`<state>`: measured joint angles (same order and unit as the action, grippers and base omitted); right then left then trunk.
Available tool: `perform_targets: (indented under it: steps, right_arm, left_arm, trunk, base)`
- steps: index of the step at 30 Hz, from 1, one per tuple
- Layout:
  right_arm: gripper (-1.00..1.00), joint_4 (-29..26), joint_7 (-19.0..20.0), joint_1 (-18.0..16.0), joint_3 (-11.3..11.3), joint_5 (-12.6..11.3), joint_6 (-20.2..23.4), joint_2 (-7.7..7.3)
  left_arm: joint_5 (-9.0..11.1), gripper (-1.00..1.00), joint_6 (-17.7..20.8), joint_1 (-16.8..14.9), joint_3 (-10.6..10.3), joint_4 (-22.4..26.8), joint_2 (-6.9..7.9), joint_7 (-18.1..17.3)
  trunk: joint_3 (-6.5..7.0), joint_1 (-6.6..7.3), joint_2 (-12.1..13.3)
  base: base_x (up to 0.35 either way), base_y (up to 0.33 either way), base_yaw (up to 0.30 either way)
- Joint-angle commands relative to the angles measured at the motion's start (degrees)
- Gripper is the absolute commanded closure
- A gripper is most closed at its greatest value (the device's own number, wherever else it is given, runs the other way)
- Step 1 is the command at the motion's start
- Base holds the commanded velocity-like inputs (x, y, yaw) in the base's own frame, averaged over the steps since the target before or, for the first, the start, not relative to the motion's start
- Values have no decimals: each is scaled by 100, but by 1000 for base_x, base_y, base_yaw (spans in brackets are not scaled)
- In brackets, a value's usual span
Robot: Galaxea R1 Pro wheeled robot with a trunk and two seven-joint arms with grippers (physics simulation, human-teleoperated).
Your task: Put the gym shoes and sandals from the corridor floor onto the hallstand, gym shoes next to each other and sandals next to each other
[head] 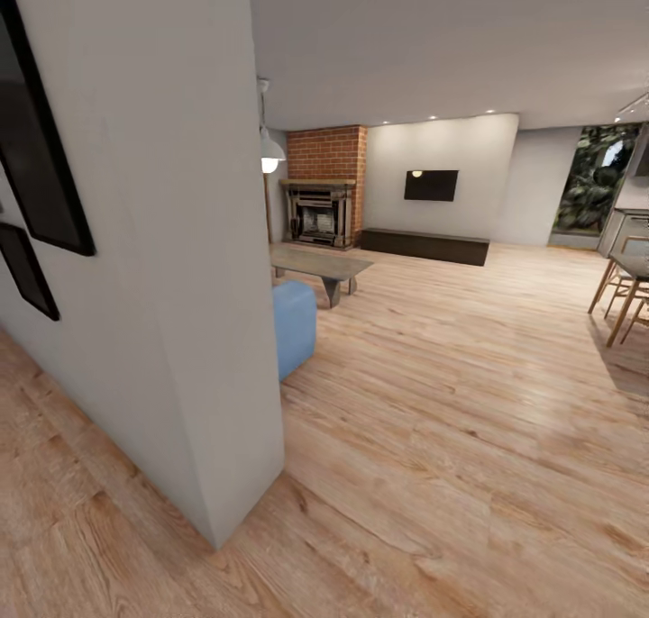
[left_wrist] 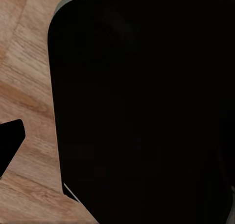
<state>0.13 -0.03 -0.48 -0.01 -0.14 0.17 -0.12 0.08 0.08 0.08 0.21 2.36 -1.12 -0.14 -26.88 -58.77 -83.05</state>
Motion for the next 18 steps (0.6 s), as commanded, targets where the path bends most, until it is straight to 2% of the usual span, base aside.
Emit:
perform_targets:
  steps: [1,18]
  right_arm:
    - [-100,4,0,-3,0,-2,2,0]
    - [-100,9,0,-5,1,5,-8,-6]
  left_arm:
    - [1,-100,1,1,3,10,-1,-2]
    - [1,-100,1,1,5,18,-2,-3]
  trunk:
    - [-5,4,-3]
    - [-5,4,-3]
  base:
    - [-325,0,0]
    - [-343,0,0]
